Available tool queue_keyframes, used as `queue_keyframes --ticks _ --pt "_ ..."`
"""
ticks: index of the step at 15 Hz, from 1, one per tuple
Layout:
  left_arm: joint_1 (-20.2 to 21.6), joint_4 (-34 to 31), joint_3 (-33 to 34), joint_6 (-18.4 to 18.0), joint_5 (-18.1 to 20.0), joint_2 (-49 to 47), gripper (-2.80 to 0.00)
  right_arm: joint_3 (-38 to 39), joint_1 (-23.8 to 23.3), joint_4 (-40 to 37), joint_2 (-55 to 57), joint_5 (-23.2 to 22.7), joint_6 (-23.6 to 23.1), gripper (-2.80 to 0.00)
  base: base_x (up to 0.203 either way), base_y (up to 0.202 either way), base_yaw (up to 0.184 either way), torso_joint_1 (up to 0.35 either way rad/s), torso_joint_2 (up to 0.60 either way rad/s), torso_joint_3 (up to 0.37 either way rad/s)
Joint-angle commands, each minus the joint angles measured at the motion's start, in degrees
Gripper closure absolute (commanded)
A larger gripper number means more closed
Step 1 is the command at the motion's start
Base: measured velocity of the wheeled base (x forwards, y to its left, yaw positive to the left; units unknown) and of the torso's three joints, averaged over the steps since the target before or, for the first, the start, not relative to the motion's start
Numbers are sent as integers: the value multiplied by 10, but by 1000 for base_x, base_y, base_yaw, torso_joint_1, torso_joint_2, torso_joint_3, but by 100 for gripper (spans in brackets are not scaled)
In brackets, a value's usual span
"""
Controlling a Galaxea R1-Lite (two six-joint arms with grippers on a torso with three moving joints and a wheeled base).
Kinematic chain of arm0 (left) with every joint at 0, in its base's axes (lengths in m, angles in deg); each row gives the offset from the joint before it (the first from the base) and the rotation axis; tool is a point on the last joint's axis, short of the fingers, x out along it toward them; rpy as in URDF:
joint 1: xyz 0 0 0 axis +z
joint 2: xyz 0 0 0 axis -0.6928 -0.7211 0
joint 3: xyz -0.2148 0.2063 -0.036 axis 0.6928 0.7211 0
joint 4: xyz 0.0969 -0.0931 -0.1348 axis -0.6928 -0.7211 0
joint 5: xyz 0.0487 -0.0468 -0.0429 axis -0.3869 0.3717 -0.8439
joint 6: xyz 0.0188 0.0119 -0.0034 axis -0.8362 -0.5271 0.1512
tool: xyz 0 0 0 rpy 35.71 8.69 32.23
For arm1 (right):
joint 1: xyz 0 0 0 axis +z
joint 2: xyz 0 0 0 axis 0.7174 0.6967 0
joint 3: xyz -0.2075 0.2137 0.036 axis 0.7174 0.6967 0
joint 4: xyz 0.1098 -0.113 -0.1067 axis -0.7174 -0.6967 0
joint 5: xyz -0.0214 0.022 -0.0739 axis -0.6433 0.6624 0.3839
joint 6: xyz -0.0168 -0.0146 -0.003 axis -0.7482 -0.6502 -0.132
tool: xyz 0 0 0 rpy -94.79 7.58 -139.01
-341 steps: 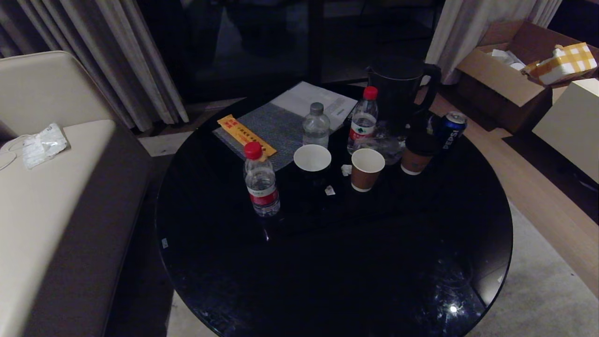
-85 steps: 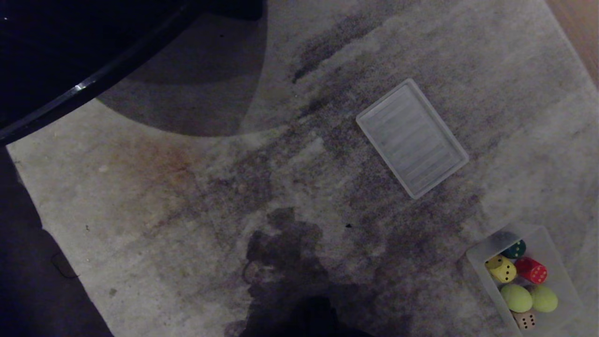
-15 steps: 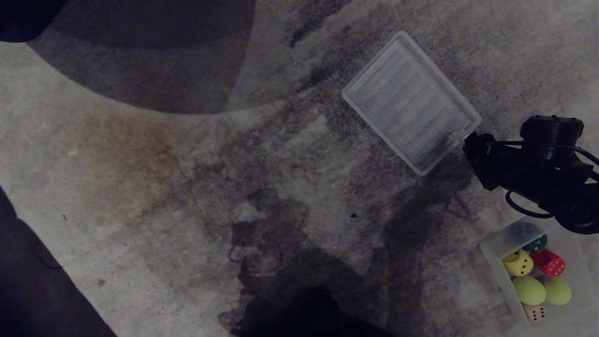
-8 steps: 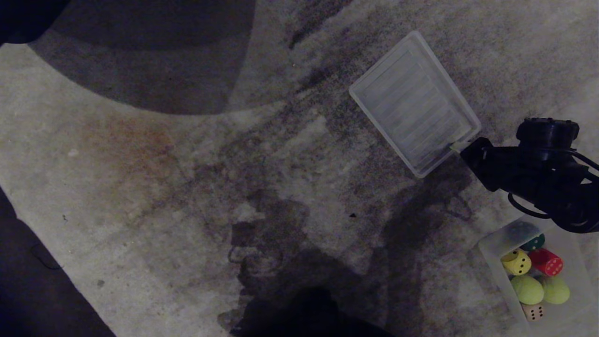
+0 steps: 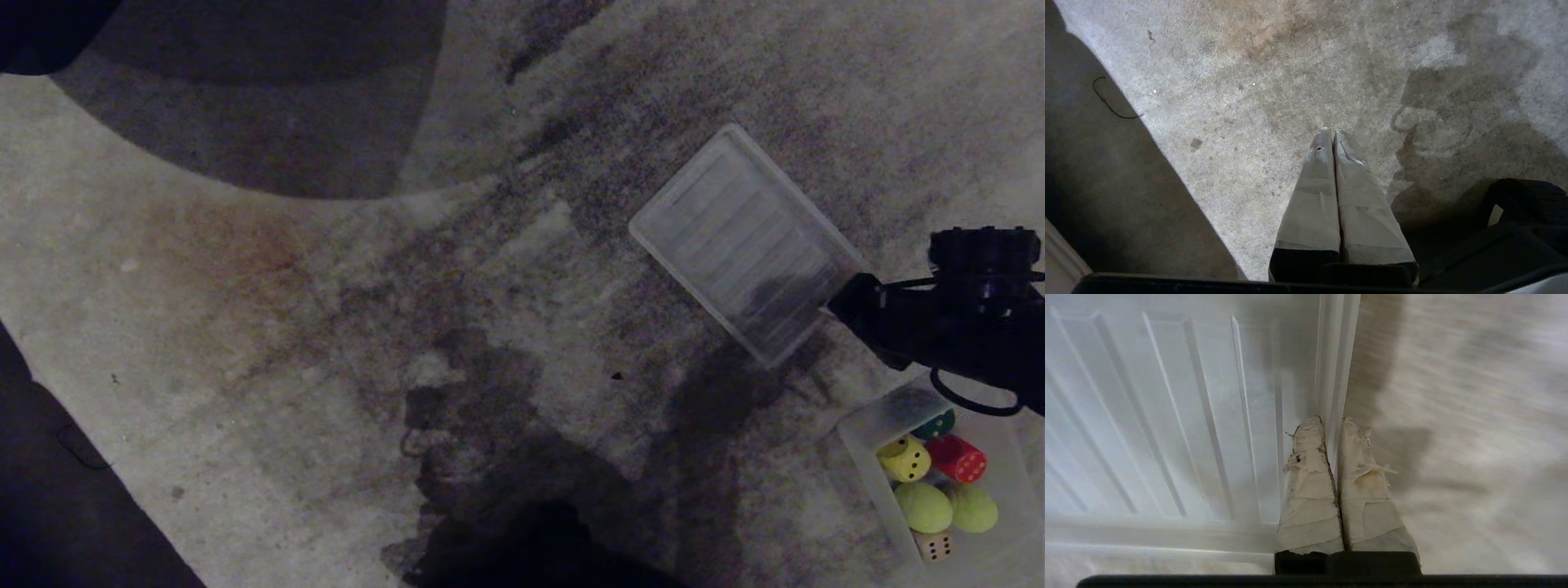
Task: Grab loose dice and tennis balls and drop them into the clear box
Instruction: Close the lid
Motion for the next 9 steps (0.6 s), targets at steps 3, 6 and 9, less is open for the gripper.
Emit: queue_keyframes --ticks 3,6,9 --pt "0 0 1 0 0 -1 0 68 -39 -41 -98 -17 -9 0 0 0 0 0 0 0" --pt "0 0 1 0 0 -1 0 112 -42 -43 -175 -18 -15 0 0 0 0 0 0 0" --pt "0 0 1 0 0 -1 0 176 -41 -75 -286 -25 -77 0 0 0 0 0 0 0"
